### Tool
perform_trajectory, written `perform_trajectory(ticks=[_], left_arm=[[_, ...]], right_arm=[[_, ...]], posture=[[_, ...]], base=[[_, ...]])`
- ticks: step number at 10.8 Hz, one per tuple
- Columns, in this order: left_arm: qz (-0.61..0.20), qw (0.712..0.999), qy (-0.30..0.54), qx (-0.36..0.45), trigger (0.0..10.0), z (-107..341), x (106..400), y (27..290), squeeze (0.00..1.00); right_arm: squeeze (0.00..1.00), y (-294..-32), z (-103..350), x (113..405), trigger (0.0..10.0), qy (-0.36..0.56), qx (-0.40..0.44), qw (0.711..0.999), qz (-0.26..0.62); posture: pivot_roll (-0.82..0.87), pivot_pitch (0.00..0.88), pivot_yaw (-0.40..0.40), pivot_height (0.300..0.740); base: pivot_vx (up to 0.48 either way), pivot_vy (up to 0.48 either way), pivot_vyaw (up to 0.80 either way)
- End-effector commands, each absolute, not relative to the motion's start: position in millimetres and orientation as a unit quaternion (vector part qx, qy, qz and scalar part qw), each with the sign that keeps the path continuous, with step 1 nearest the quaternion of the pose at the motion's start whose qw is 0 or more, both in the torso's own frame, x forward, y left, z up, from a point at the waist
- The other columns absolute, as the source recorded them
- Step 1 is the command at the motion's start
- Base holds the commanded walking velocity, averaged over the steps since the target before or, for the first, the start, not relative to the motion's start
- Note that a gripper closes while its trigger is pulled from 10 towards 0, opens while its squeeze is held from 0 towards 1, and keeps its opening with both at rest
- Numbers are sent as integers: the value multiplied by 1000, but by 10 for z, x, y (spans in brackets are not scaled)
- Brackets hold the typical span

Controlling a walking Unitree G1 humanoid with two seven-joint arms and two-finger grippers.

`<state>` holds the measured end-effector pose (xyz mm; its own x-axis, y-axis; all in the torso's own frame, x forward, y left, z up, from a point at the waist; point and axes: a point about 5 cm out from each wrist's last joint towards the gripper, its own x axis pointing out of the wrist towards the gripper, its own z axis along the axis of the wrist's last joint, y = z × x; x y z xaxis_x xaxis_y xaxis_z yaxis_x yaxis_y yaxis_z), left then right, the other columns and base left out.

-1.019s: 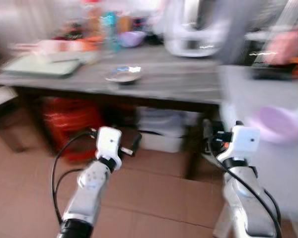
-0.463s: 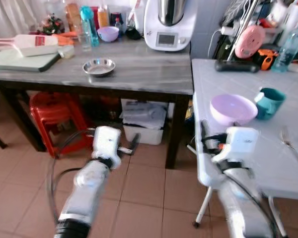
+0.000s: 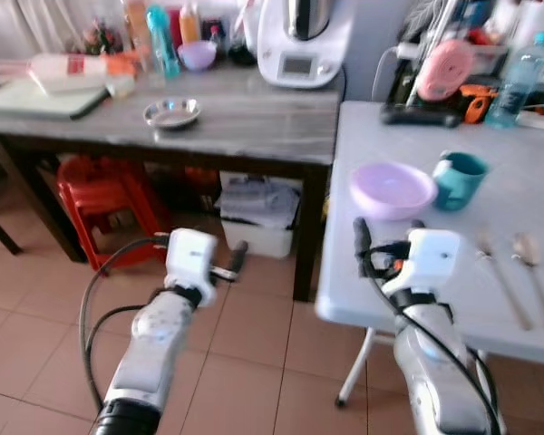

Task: Setting the table

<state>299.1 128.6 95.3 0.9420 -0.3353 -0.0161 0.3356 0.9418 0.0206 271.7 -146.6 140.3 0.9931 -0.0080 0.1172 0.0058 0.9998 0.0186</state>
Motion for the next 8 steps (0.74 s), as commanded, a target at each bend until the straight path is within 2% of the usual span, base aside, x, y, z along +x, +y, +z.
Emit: perform_trajectory(ticks=[1,6,8], left_arm=[[-188,982,5,-1,10000,969,2989,1195,0],[-224,974,-7,-28,10000,1019,2976,1194,0],[-239,970,-7,-34,10000,1011,2947,1173,0]], right_arm=[[0,-1520,1409,2713,10000,-59,6,998,-15],[0,-1497,1435,2738,10000,-66,-1,998,-10],[0,-1488,1431,2747,10000,-65,-2,998,-9]], posture=[[-51,17,26,740],[-52,17,29,740],[-51,20,32,740]], base=[[0,0,0],[0,0,0],[390,0,0]])
